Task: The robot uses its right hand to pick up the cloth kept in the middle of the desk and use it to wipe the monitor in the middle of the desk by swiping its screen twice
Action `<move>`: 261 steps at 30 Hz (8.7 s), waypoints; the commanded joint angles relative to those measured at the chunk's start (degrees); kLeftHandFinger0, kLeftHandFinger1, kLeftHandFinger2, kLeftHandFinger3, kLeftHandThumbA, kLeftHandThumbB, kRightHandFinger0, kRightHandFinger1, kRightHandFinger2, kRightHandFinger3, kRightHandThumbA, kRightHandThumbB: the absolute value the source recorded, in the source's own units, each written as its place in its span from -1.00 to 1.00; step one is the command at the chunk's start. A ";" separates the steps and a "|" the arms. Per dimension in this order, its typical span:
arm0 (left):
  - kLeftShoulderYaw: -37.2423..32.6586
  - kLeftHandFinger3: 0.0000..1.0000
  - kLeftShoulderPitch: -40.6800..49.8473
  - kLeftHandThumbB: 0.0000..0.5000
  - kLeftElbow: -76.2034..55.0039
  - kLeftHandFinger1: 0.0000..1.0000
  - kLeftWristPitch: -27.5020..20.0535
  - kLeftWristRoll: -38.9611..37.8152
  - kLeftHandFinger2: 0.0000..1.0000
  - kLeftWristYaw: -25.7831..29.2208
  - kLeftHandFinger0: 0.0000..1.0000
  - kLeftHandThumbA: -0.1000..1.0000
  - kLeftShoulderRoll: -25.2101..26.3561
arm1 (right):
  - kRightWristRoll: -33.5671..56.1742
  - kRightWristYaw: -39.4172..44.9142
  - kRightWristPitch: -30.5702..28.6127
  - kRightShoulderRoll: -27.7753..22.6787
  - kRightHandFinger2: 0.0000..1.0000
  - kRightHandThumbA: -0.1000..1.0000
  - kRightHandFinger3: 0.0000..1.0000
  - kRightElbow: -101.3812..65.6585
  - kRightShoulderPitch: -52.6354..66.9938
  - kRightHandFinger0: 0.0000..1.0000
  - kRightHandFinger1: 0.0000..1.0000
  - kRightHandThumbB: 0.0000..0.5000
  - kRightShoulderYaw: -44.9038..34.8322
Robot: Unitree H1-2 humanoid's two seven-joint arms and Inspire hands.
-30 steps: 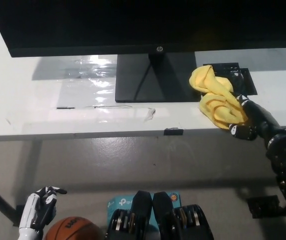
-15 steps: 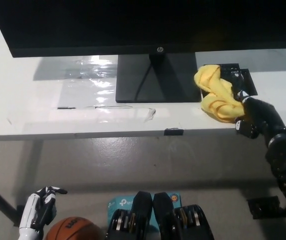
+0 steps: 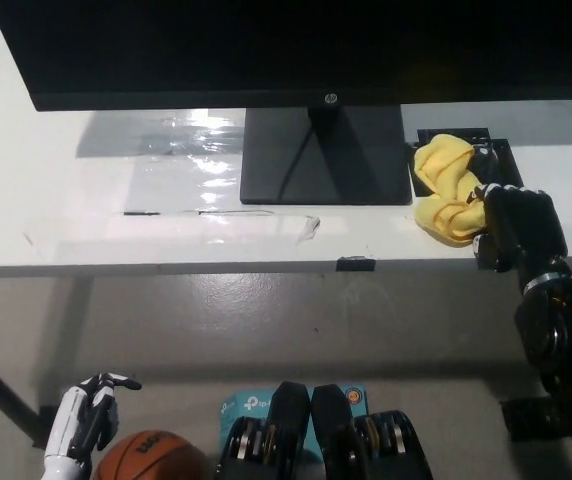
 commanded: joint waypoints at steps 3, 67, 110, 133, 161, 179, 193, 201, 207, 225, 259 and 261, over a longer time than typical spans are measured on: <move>0.02 -1.00 0.49 1.00 -1.24 -1.00 -1.77 0.08 -1.00 -0.85 -1.00 0.67 1.30 | 6.09 -0.75 -2.05 2.97 -0.30 -1.00 -0.60 -0.73 2.24 -1.00 -0.85 -0.90 -6.04; -0.59 -1.00 4.47 1.00 -2.19 -1.00 -1.14 0.70 -1.00 -0.89 -1.00 0.51 1.08 | 33.65 -7.58 12.78 22.62 -0.83 -1.00 -0.75 -7.67 -27.23 -1.00 -1.00 -0.33 -33.56; -0.51 -1.00 5.85 1.00 -1.45 -1.00 -2.10 -0.05 -1.00 -1.16 -1.00 0.56 -0.04 | 33.77 -13.43 11.63 23.29 -0.73 -1.00 -0.87 -3.08 -27.02 -1.00 -1.00 -0.62 -31.49; -0.22 -1.00 6.79 1.00 -1.35 -1.00 -1.83 -1.16 -1.00 -1.26 -1.00 0.52 -0.54 | 34.04 -14.64 11.77 13.82 -0.94 -1.00 -0.73 -6.20 -25.80 -1.00 -1.00 -0.29 -35.86; -0.98 -1.00 5.93 1.00 -1.21 -1.00 -1.66 1.11 -1.00 -0.42 -1.00 0.60 -0.47 | 30.04 -15.69 8.09 25.26 -0.98 -1.00 -0.71 3.96 -31.72 -1.00 -1.00 -0.47 -24.97; -1.37 -1.00 6.98 1.00 -1.30 -1.00 -2.76 1.29 -1.00 -0.91 -1.00 0.63 -0.51 | 31.43 -19.62 4.05 31.00 -0.97 -1.00 -0.30 14.99 -35.95 -1.00 -1.00 0.17 -24.79; -0.73 -1.00 6.80 1.00 -1.37 -1.00 -2.72 1.26 -1.00 -0.30 -1.00 0.65 -0.37 | 32.15 -9.56 11.25 22.68 -0.78 -1.00 -0.47 -10.16 -22.56 -1.00 -1.00 -0.70 -22.87; -0.55 -1.00 7.28 1.00 -2.13 -1.00 -1.58 0.16 -1.00 -0.99 -1.00 0.58 -0.52 | 31.16 -0.23 12.78 13.79 -0.34 -1.00 -0.44 -25.63 -9.38 -1.00 -1.00 -0.96 -24.74; -0.37 -1.00 6.65 1.00 -1.31 -1.00 -2.58 -0.58 -1.00 -1.54 -1.00 0.58 -0.32 | 28.76 3.17 12.78 4.74 -0.33 -1.00 -0.73 -25.91 -2.64 -1.00 -1.00 -0.67 -23.45; -0.20 -1.00 6.31 1.00 -3.64 -1.00 -0.77 0.50 -1.00 -1.59 -1.00 0.61 0.98 | 14.93 4.01 11.83 -3.30 -0.06 -1.00 -0.85 -5.77 -7.71 -1.00 -0.82 -0.44 -7.04; 0.09 -1.00 5.35 1.00 -3.16 -1.00 -1.23 -0.60 -1.00 -1.76 -1.00 0.61 0.33 | -7.06 40.87 12.78 1.66 1.00 -0.23 1.00 -17.48 -8.44 1.00 1.00 0.91 -16.15; -0.22 -1.00 5.29 1.00 -3.08 -1.00 -1.44 0.38 -1.00 -1.32 -1.00 0.65 0.39 | -8.15 42.28 12.78 1.68 1.00 -0.23 1.00 -18.02 -8.52 1.00 1.00 0.91 -16.58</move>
